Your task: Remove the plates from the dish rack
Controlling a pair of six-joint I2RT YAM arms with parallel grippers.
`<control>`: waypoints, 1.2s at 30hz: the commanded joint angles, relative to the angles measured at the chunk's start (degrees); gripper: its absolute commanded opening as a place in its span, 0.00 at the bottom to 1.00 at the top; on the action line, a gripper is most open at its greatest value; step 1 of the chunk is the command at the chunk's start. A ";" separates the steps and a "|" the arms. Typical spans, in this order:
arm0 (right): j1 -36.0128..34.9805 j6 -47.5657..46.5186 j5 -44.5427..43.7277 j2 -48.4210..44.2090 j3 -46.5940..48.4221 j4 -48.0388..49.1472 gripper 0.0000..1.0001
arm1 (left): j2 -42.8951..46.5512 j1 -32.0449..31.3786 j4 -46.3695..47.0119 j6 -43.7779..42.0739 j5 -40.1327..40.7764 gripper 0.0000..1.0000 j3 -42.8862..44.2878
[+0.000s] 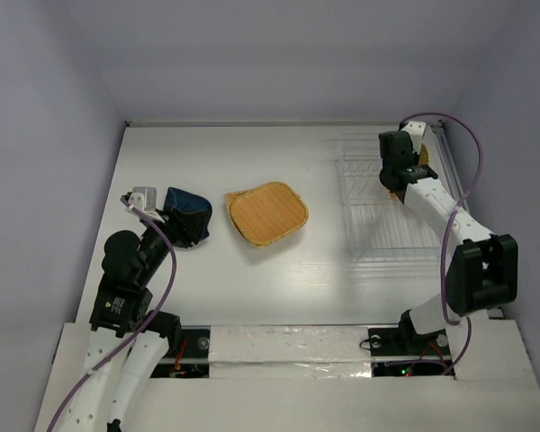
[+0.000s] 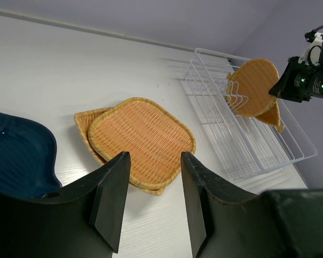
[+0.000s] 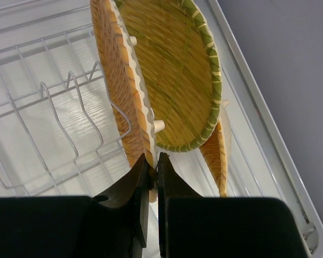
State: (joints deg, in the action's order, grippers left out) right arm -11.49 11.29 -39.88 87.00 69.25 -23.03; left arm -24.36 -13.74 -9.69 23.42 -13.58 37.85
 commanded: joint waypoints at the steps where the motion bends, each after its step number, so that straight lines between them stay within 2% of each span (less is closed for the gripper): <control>1: -2.13 -0.83 -5.65 -2.19 4.31 1.49 0.00 | 0.28 0.38 2.40 0.05 -0.66 0.39 -0.84; 7: -2.66 0.22 -4.60 -4.55 5.19 1.76 0.00 | 0.45 0.38 2.31 0.13 -0.48 0.39 -0.76; 18: -5.21 2.24 2.43 -16.59 7.74 0.27 0.00 | 0.37 0.38 2.40 0.13 -0.48 0.39 -0.84; 24: -13.11 6.46 15.86 -19.33 4.05 6.21 0.00 | 0.37 0.38 2.31 0.13 -0.39 0.39 -0.84; 25: -13.91 8.81 22.76 -19.15 2.31 7.98 0.00 | 0.37 0.38 2.40 0.13 -0.39 0.39 -0.84; 27: -15.66 11.81 30.44 -17.92 0.19 12.63 0.00 | 0.28 0.38 2.31 0.22 -0.30 0.39 -0.84; 28: -15.67 15.22 37.70 -17.14 -0.78 17.70 0.00 | 0.28 0.38 2.31 0.14 -0.04 0.39 -0.76; 31: -18.04 21.12 47.58 -11.96 -2.98 25.89 0.00 | 0.37 0.38 2.22 0.22 0.22 0.39 -0.84; 36: -20.59 27.46 52.27 -3.61 -3.68 30.93 0.00 | 0.19 0.38 2.31 0.14 0.14 0.39 -0.84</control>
State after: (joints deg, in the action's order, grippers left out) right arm -30.79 31.75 3.70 81.95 65.78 -3.33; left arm -24.25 -13.74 -9.72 23.42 -13.45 37.85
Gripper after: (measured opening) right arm 0.101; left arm 0.393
